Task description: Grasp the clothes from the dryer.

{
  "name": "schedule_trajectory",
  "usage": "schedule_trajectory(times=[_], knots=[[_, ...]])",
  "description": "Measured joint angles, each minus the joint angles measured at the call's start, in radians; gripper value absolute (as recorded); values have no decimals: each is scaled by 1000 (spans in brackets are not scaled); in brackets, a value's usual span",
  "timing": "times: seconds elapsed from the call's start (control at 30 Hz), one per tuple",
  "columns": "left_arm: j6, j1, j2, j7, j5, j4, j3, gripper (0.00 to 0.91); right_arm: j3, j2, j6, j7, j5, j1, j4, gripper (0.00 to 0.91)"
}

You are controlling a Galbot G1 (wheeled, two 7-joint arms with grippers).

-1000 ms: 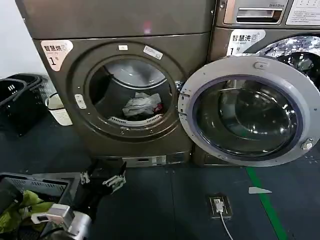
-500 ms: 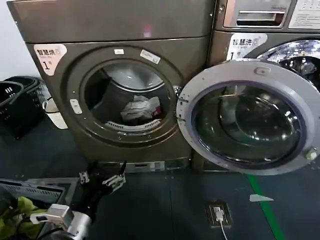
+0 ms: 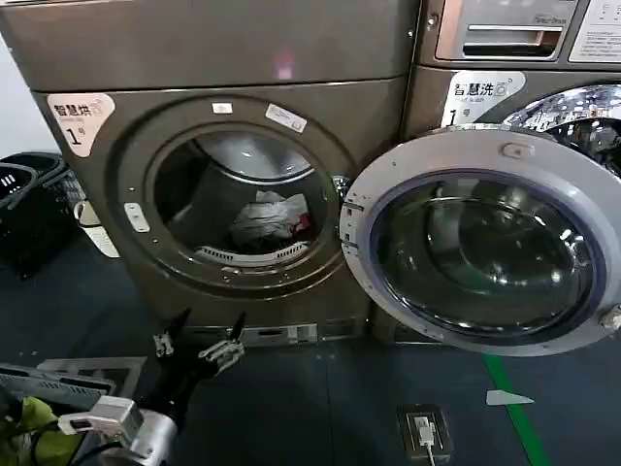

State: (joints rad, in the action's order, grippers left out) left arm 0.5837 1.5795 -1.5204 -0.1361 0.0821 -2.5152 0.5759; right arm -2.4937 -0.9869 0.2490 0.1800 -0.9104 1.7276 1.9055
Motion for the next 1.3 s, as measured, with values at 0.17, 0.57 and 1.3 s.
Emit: schedule_trajectory(times=[0.17,0.57,1.3], knots=[[0,0,0,0,1,0,0,907,4,-4,0,1,0,-2,6,907],[0,-1,0,0,1,0,1,907,5,-6,0,4,1,-3,13,907],[-1,1,0,0,0,-2,3,907,8,-8,0,10,3,-6,20,907]])
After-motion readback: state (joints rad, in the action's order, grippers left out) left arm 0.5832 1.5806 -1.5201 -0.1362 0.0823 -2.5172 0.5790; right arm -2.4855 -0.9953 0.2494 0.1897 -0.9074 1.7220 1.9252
